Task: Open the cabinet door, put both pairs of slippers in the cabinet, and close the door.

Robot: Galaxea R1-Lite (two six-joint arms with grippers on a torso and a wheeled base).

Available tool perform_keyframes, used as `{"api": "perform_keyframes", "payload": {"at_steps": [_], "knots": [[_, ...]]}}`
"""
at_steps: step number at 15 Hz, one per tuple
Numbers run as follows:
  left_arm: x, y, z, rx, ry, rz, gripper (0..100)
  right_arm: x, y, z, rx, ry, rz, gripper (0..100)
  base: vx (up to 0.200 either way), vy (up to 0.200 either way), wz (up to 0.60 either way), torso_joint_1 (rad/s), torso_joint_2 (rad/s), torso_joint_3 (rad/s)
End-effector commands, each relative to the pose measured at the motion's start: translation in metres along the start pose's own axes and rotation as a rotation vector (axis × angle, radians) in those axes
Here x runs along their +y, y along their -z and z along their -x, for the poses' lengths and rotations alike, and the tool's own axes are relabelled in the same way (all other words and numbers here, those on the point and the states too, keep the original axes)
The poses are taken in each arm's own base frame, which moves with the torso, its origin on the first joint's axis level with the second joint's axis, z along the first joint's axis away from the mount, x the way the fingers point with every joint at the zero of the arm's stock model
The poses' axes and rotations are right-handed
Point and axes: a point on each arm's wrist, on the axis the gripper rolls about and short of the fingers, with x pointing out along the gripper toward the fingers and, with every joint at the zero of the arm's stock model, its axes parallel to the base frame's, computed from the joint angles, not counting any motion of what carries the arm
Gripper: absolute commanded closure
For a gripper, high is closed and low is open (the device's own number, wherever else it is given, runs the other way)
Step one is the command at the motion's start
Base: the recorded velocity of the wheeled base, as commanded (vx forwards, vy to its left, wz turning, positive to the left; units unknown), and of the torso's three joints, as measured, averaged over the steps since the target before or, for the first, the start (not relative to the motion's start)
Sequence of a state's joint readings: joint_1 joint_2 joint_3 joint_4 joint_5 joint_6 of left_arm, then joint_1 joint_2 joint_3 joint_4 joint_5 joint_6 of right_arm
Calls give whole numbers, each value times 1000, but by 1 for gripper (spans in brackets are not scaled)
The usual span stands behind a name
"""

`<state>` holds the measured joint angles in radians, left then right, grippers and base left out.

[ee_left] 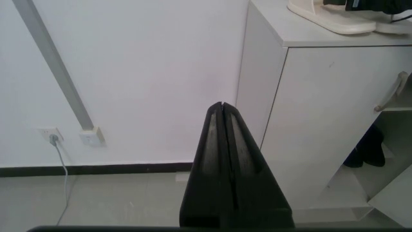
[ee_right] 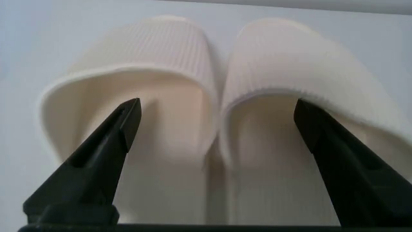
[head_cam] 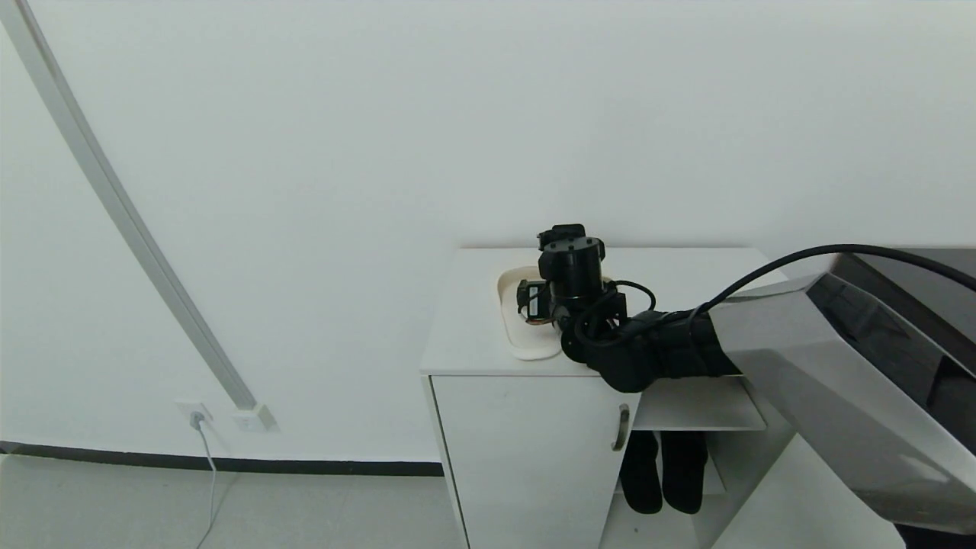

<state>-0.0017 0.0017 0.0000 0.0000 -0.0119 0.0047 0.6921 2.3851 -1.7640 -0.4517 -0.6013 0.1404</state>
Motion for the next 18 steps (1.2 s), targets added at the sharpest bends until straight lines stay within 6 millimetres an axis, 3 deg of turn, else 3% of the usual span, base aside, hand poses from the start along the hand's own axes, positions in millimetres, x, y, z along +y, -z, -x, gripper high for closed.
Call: {"api": "perform_keyframes", "payload": {"at_steps": [1, 2, 3, 8, 12, 18], "knots": [[0, 0, 0, 0, 0, 0, 100, -2, 4, -7, -1, 11, 0, 0, 0, 0, 0, 0, 0, 0], [0, 0, 0, 0, 0, 0, 100, -2, 4, -7, -1, 11, 0, 0, 0, 0, 0, 0, 0, 0], [0, 0, 0, 0, 0, 0, 100, -2, 2, -7, -5, 10, -2, 100, 0, 0, 0, 0, 0, 0], [0, 0, 0, 0, 0, 0, 100, -2, -3, -5, -15, 8, -1, 100, 0, 0, 0, 0, 0, 0], [0, 0, 0, 0, 0, 0, 100, 2, -21, 10, -40, -16, -17, 100, 0, 0, 0, 0, 0, 0], [0, 0, 0, 1, 0, 0, 100, -8, -35, 70, 10, -96, 10, 100, 0, 0, 0, 0, 0, 0]]}}
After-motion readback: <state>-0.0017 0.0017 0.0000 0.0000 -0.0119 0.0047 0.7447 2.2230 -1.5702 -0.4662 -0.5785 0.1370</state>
